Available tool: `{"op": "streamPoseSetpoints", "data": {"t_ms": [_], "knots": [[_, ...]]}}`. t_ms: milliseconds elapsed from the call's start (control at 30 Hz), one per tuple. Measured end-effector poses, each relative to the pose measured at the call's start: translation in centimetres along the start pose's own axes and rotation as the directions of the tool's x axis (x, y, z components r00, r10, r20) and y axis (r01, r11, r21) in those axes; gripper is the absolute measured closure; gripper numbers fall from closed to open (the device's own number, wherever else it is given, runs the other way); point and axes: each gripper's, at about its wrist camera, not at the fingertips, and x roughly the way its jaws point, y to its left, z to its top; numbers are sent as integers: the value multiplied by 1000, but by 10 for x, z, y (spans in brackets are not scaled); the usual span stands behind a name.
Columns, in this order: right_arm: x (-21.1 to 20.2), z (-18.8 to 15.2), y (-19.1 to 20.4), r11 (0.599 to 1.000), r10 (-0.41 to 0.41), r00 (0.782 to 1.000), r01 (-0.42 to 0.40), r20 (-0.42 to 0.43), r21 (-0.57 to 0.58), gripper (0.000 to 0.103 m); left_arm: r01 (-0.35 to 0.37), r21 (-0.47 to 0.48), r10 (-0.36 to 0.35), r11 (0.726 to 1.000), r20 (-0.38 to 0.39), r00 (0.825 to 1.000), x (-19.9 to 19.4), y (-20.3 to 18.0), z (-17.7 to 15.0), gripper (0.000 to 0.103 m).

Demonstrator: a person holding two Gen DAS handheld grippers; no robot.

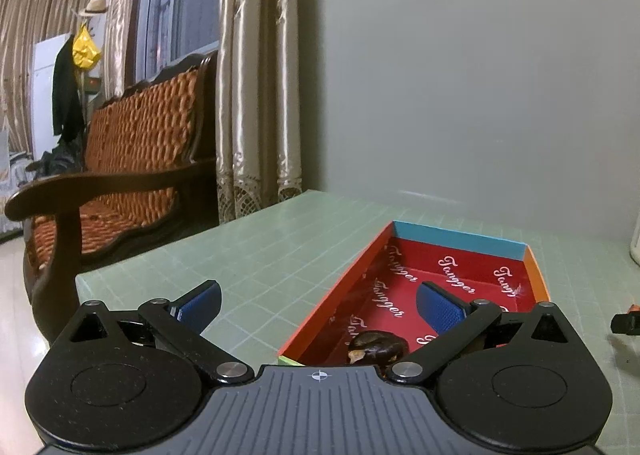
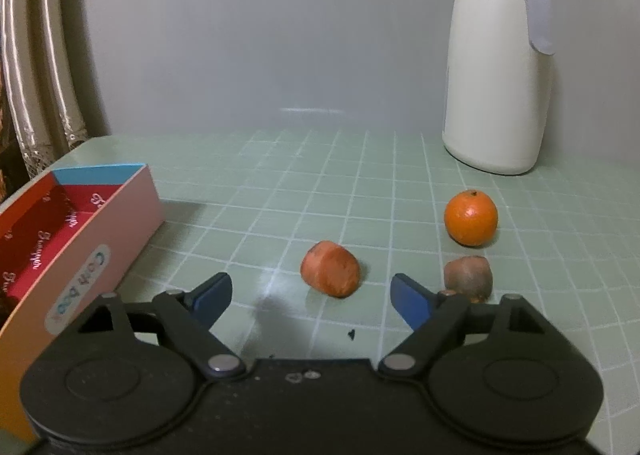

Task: Organize fruits
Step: 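Move the right tool to the beige round fruit and grasp it, then carry the beige fruit in the right tool into the red box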

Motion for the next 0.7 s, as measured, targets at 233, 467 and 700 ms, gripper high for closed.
{"op": "streamPoseSetpoints", "data": {"t_ms": [233,467,700], "knots": [[21,4,0,1000,-22,999,21,-42,-24,23,-1,-19,1,1000,-2,1000,1,3,0,0],[24,6,1,999,-33,999,32,-24,-28,62,-13,-20,13,1000,-2,1000,0,7,-1,0],[23,6,-1,1000,-13,1000,13,-18,-20,69,-27,-34,27,999,-14,1000,0,14,-3,0]]}}
